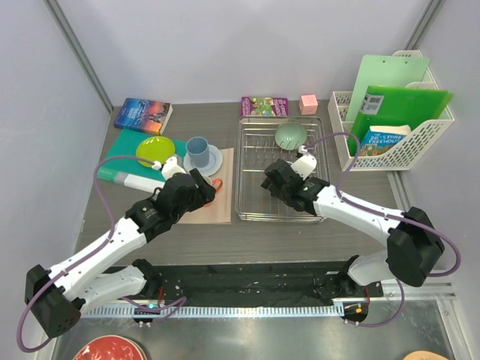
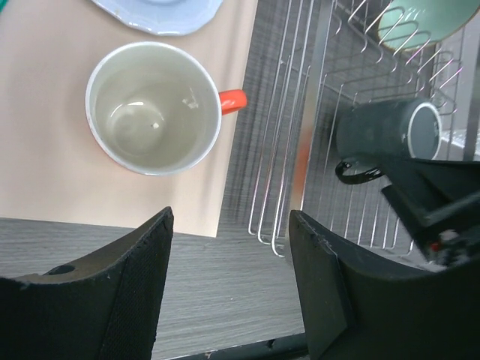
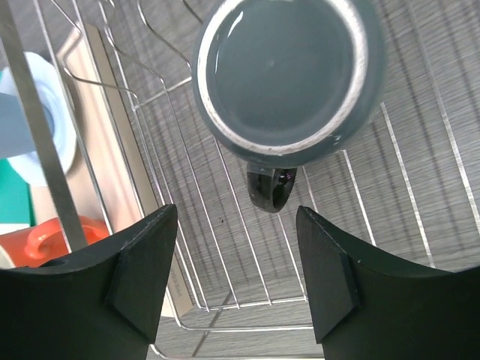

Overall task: Unload the mixed dishes from the dish rack
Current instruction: Pick up the cup from the dish rack.

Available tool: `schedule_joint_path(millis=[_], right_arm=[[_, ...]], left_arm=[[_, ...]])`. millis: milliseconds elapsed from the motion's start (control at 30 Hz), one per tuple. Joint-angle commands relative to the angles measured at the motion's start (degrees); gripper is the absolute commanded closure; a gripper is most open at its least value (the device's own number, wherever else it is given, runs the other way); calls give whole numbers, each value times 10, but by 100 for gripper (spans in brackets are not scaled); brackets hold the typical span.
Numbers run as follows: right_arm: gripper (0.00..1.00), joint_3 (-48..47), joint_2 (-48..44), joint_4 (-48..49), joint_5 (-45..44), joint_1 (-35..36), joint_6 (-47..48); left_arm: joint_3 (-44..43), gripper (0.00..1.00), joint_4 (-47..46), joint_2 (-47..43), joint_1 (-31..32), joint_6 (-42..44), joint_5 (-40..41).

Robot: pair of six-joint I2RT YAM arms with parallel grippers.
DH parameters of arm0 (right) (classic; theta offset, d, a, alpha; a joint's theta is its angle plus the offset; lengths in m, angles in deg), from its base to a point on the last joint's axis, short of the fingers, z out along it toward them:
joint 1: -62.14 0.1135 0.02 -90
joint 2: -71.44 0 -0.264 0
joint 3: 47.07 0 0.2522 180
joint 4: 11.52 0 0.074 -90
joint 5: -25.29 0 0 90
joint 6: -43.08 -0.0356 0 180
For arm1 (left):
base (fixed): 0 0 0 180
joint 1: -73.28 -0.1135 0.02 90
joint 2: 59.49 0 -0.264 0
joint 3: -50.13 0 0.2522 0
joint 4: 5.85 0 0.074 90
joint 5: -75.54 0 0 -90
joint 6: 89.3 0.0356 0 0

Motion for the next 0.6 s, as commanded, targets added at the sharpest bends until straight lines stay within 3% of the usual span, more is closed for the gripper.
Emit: schedule_joint_path(millis=[0, 367, 567], right_arm=[[30, -35, 39, 18, -40, 9, -31], [45, 4, 66, 57, -50, 9, -109], [47, -21, 95, 34, -70, 8, -106]], left_arm=[[0, 37, -35, -20, 2, -15, 38], [14, 37, -26, -40, 2, -21, 50], [16, 37, -26, -44, 2, -23, 50]])
